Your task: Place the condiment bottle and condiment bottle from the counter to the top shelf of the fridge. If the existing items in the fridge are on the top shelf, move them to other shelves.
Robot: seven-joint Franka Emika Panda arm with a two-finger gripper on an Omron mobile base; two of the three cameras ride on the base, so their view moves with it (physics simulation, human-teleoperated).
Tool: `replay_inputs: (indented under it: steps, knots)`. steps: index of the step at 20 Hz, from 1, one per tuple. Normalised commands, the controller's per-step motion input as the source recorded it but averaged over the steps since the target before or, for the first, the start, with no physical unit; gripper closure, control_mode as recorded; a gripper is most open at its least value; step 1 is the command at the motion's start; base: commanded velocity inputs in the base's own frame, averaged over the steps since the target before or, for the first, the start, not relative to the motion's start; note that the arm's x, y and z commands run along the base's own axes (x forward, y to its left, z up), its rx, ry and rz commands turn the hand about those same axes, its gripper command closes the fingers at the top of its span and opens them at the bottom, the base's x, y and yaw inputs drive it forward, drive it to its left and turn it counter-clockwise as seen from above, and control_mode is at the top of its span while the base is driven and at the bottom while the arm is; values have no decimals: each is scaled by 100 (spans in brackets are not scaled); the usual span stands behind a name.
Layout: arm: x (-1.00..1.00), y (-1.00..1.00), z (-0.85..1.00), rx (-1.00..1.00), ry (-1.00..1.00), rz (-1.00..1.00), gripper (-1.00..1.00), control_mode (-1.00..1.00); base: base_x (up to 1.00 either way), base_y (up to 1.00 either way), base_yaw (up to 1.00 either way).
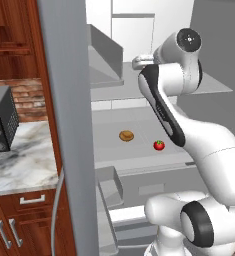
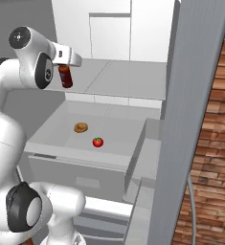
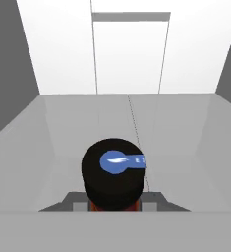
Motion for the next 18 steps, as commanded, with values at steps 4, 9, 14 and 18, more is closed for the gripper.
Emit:
replay_inputs:
  steps: [4, 9, 14, 18]
  knots:
    - [22, -10, -34, -5, 2, 0, 100, -100, 0, 0, 0]
    - [19, -11, -29, -1, 0, 0, 100, -100, 0, 0, 0]
    - [40, -3, -3, 0, 0, 0, 100, -100, 0, 0, 0]
    - [54, 0, 22, 0, 5, 0, 100, -100, 0, 0, 0]
